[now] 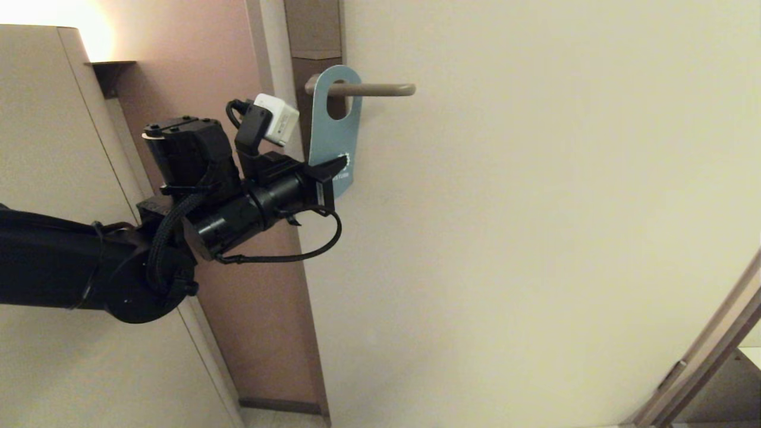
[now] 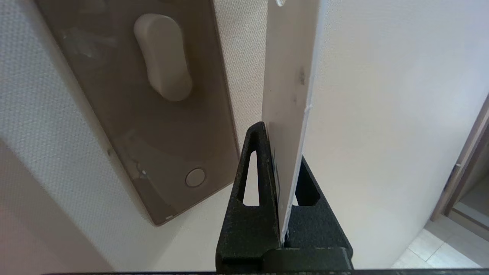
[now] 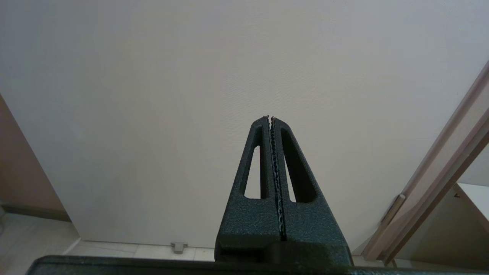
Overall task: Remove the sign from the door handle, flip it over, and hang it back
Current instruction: Take down the sign
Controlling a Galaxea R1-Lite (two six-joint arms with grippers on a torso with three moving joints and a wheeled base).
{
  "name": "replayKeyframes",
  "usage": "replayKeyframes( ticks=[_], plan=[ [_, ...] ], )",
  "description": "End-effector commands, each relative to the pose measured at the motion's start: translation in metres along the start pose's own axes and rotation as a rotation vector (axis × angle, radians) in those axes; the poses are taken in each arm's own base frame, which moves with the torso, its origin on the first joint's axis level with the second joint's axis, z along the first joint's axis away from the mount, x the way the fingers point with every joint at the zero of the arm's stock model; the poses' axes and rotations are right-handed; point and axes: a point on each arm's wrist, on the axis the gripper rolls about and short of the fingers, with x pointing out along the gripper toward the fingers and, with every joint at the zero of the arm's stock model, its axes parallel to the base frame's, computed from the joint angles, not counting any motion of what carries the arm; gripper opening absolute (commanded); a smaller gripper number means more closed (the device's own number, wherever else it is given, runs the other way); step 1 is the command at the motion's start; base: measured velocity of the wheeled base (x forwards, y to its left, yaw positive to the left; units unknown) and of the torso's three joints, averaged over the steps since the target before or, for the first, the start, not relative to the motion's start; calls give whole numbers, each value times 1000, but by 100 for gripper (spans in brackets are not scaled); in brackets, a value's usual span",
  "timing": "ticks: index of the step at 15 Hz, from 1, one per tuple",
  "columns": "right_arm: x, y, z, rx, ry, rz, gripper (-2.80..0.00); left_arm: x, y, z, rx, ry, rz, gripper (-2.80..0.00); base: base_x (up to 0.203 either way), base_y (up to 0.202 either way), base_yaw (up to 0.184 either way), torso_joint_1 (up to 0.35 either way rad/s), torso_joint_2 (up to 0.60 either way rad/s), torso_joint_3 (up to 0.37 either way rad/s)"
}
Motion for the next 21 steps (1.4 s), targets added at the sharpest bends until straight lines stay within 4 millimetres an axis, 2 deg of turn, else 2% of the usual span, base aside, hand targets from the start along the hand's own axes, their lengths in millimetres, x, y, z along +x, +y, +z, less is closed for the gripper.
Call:
replayKeyframes(
  ticks=[1,11,18,21],
  plan=[
    [0,0,0,-1,0,0,-280,6,-1,-4,-1,2,-4,-280,0,0,0,0,0,0],
    [0,0,0,-1,0,0,-280,51,-13,-16,-9,-17,-10,-280,0,0,0,0,0,0],
    [0,0,0,-1,-1,0,-280,80,-11,-27,-11,-33,2,-280,0,0,0,0,0,0],
    [0,0,0,-1,0,0,-280,92,-18,-30,-12,-45,-14,-280,0,0,0,0,0,0]
  ],
)
